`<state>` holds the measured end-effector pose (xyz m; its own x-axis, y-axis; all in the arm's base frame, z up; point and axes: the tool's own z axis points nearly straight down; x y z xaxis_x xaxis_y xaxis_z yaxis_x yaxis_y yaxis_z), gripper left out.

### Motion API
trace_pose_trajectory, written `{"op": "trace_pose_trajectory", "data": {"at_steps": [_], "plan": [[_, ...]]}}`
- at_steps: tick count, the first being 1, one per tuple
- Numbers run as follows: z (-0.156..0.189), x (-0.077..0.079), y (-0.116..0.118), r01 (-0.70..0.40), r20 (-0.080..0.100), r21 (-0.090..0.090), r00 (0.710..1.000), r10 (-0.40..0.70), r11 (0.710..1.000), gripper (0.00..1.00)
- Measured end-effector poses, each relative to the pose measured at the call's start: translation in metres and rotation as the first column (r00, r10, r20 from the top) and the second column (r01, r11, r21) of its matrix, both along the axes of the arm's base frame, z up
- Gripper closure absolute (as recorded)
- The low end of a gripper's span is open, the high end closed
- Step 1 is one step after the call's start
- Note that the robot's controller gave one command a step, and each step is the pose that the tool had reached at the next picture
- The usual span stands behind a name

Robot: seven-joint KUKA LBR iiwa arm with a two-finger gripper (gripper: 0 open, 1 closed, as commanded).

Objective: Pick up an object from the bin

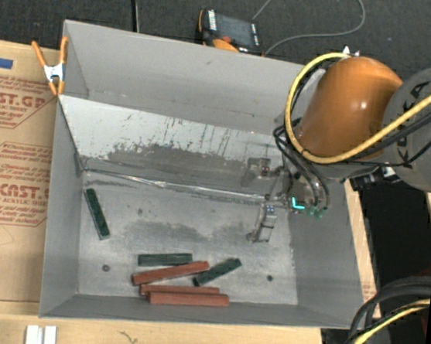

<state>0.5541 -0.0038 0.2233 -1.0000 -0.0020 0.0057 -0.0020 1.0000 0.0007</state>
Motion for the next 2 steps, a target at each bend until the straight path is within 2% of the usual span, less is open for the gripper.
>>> {"op": "trace_pose_trajectory", "data": {"at_steps": [1, 2], "plan": [[-0.1383, -0.0526, 0.0229, -0.126, -0.002, 0.001, 0.992, 0.126, 0.992, 0.00], [-0.1346, -0.0499, 0.0226, -0.125, 0.006, 0.000, 0.992, 0.125, 0.992, 1.00]]}}
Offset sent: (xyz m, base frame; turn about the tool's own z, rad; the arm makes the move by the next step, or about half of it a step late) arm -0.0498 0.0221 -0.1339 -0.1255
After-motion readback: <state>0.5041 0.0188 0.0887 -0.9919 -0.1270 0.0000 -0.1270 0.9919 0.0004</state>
